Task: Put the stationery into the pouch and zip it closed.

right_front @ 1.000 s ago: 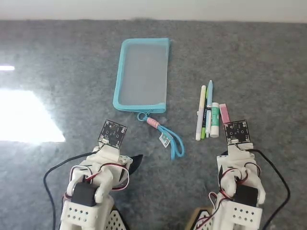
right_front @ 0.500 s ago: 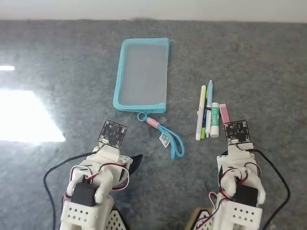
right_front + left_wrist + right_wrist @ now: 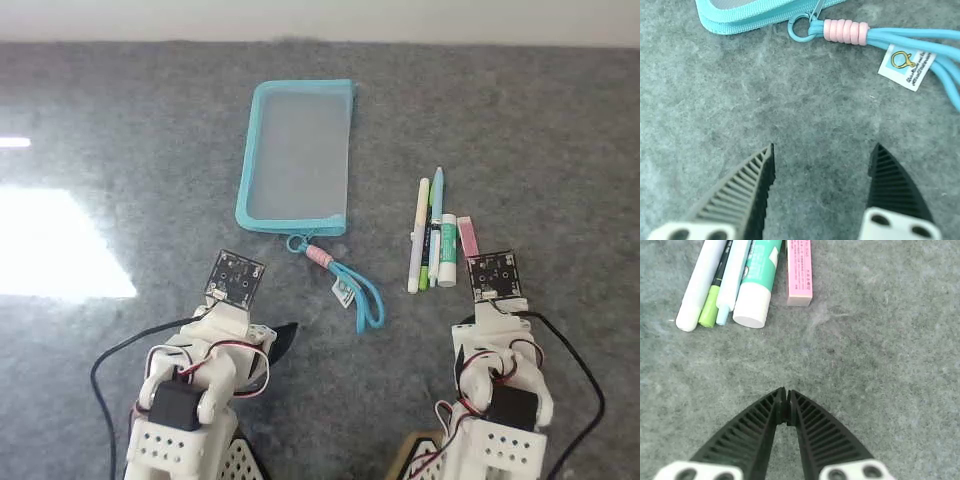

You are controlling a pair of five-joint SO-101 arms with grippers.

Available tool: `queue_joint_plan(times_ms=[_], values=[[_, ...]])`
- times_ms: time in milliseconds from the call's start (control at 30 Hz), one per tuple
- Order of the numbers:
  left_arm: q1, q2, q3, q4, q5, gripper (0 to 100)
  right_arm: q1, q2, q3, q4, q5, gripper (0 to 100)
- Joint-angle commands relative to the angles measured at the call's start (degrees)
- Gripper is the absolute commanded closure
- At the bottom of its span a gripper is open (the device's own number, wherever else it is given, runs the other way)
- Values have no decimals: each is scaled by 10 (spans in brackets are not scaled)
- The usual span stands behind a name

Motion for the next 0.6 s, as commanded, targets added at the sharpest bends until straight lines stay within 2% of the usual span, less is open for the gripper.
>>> queue_joint_plan(times_ms=[0,100,267,467,567], values=[[2,-11,-5,3,4,709,-76,-3,11,-3,5,990],[2,-11,-5,3,4,709,-137,-3,11,-3,6,990],[2,-11,-5,3,4,709,-196,-3,11,-3,5,990],[6,-11,-5,3,5,709,-213,-2,11,-2,8,991],[6,-11,-5,3,5,709,-213,-3,11,34,8,991]])
